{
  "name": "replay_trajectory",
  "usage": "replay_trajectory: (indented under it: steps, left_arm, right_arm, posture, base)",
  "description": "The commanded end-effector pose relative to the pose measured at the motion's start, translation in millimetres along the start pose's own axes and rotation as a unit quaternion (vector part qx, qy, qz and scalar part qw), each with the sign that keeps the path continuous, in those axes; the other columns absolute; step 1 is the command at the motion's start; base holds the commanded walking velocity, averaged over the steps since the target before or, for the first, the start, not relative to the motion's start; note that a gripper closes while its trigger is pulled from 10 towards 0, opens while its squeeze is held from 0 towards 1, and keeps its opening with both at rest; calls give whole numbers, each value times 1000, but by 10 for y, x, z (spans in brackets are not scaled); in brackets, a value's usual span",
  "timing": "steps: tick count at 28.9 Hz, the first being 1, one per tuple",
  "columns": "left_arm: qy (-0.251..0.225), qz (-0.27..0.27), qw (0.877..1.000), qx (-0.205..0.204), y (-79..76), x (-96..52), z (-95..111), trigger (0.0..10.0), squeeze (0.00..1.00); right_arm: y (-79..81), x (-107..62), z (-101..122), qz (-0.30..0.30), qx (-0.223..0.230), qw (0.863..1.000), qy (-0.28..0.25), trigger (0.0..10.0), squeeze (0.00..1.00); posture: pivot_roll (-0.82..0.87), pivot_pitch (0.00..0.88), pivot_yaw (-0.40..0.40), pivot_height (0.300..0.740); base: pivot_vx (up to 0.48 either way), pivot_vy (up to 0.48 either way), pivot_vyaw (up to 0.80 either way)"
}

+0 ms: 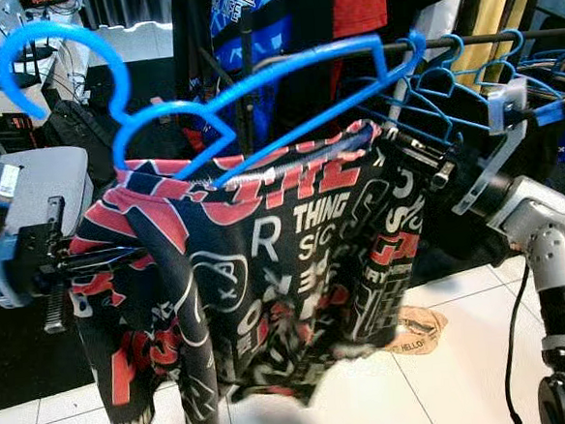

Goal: Hang hanger

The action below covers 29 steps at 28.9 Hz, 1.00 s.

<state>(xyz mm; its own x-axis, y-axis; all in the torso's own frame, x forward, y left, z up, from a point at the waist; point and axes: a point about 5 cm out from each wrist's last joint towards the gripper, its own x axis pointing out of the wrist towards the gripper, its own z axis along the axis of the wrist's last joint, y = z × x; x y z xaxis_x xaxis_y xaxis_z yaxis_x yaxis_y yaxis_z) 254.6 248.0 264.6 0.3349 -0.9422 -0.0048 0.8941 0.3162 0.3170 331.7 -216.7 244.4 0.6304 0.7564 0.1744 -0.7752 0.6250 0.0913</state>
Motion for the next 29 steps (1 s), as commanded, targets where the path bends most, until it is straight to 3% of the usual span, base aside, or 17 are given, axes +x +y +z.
replay_trajectory:
  steps: [1,2,4,6,7,9,10,11,12,14,16,19,23,24,26,29]
  left_arm:
    - [17,11,1000,17,13,132,-30,10000,0]
    - [36,24,999,25,49,204,-52,10000,0]
    - [36,24,999,25,49,204,-52,10000,0]
    - [106,37,993,47,125,249,-100,10000,0]
    - [106,37,993,47,125,249,-100,10000,0]
    - [220,11,971,96,164,210,-123,10000,0]
    - [220,11,971,96,164,210,-123,10000,0]
    - [264,-5,958,112,181,186,-105,10000,0]
    - [264,-5,958,112,181,186,-105,10000,0]
    - [315,-29,939,138,208,171,-51,10000,0]
    - [315,-29,939,138,208,171,-51,10000,0]
    - [344,-36,925,157,241,212,-43,10000,0]
    - [342,-43,925,159,236,266,-39,10000,0]
    - [334,-58,928,157,213,340,-29,10000,0]
    - [316,-93,935,133,155,467,13,10000,0]
    - [302,-120,938,121,123,569,99,10000,0]
  right_arm:
    - [160,25,-28,61,-10,998,14,10000,1000]
    - [245,2,-43,95,-14,995,24,10000,1000]
    - [245,2,-43,95,-14,995,24,10000,1000]
    - [284,-91,24,125,-22,992,27,10000,1000]
    - [284,-91,24,125,-22,992,27,10000,1000]
    - [279,-273,202,156,-25,987,13,10000,1000]
    - [279,-273,202,156,-25,987,13,10000,1000]
    - [315,-344,313,178,-29,984,-3,10000,1000]
    - [315,-344,313,178,-29,984,-3,10000,1000]
    - [459,-432,561,231,-35,971,-59,10000,1000]
    - [459,-432,561,231,-35,971,-59,10000,1000]
    - [511,-504,727,246,-42,962,-110,10000,1000]
    - [461,-504,728,223,-46,968,-110,10000,1000]
    - [418,-435,591,200,-56,976,-62,10000,0]
    - [421,-255,292,196,-75,977,35,10000,0]
    - [431,-109,184,207,-80,973,63,10000,0]
  posture:
    - [30,47,-19,740]
    - [27,45,-18,740]
    - [27,45,-18,740]
    - [28,39,-16,740]
    - [28,39,-16,740]
    - [32,34,-12,740]
    - [32,34,-12,740]
    - [32,33,-11,740]
    - [32,33,-11,740]
    - [38,30,-4,740]
    - [38,30,-4,740]
    - [39,27,0,740]
    - [37,28,1,740]
    - [36,30,3,740]
    - [43,33,-2,740]
    - [50,35,-6,740]
  base:
    - [0,0,0]
    - [0,0,0]
    - [0,0,0]
    - [0,0,0]
    - [0,0,0]
    - [0,0,0]
    - [0,0,0]
    - [0,0,0]
    - [0,0,0]
    - [0,0,0]
    - [0,0,0]
    - [0,0,0]
    - [0,0,0]
    - [0,0,0]
    - [0,0,0]
    - [0,0,0]
